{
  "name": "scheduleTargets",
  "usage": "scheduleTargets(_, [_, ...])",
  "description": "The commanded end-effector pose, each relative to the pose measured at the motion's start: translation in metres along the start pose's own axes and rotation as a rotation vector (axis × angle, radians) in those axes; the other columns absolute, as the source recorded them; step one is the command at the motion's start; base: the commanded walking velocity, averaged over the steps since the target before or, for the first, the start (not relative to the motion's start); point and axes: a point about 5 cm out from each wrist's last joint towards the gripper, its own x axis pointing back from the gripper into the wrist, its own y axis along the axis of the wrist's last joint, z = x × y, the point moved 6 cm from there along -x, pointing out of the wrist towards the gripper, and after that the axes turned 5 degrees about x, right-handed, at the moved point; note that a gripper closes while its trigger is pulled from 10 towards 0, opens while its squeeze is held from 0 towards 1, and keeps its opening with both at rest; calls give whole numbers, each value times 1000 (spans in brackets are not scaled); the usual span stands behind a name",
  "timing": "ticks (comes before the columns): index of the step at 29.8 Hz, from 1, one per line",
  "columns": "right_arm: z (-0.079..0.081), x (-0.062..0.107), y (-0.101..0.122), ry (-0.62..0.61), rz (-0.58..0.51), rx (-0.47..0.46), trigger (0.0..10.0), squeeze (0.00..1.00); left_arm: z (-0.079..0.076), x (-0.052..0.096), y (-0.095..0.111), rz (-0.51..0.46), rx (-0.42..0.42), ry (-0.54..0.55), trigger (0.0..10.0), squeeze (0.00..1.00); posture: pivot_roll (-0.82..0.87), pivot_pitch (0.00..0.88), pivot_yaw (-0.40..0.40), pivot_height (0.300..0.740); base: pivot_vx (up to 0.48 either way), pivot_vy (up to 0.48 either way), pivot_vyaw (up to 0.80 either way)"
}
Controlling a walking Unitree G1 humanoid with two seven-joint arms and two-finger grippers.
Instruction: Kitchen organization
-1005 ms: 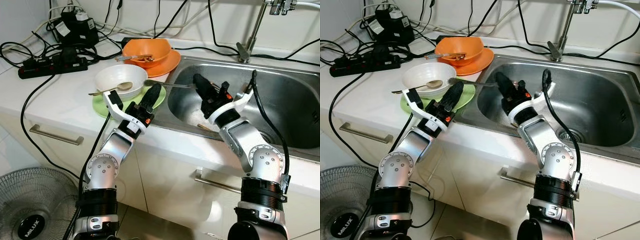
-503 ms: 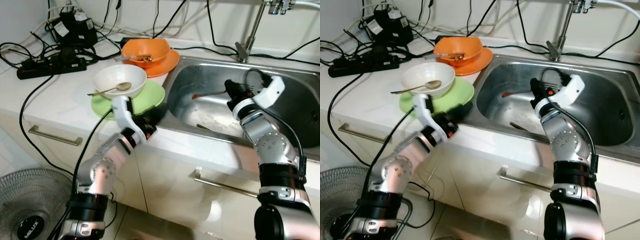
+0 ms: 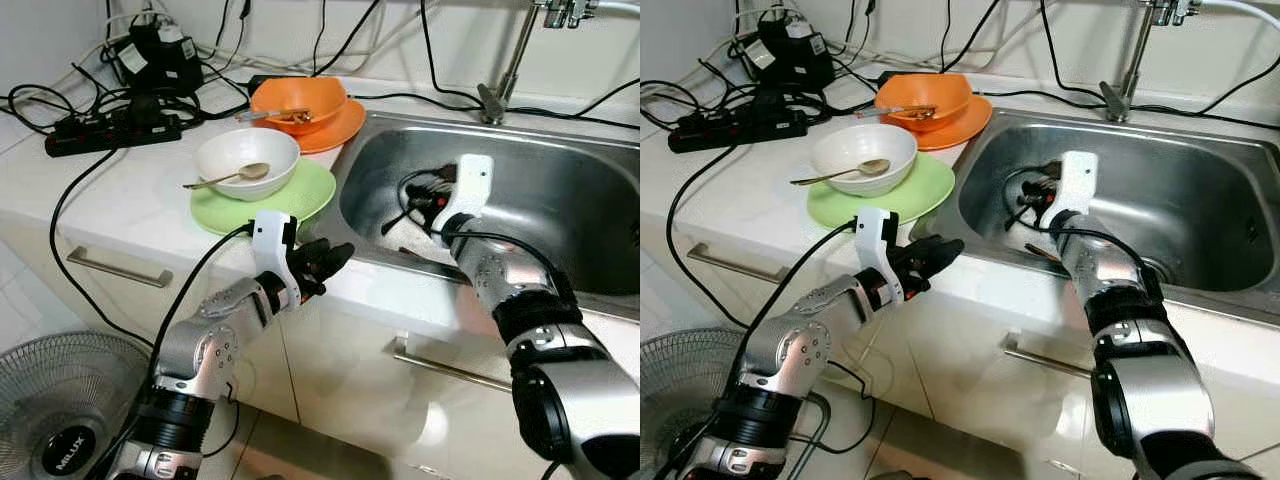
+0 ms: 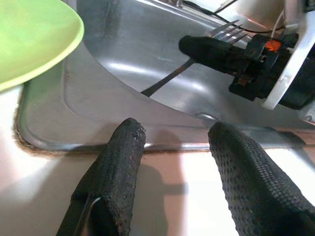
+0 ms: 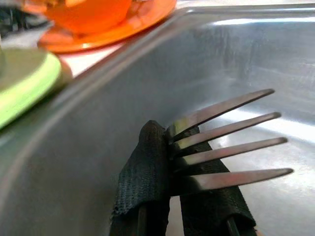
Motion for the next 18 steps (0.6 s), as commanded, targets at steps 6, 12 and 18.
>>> scheduleTargets(6, [-8,-2,-5,-33,86,108,10000,0,2,2,1,25,-42,5,10000,0,-22,0,99,740,0,0,0])
scheduleTargets(12, [-12,-2,-7,-42,95,123,10000,1000,0,3,1,34,-43,-4,10000,0,-23,0,104,740,0,0,0])
scheduleTargets(18, [-7,-3,-2,-22,65,128,10000,1000,0,3,-1,40,-38,-5,10000,0,-25,0,107,740,0,0,0])
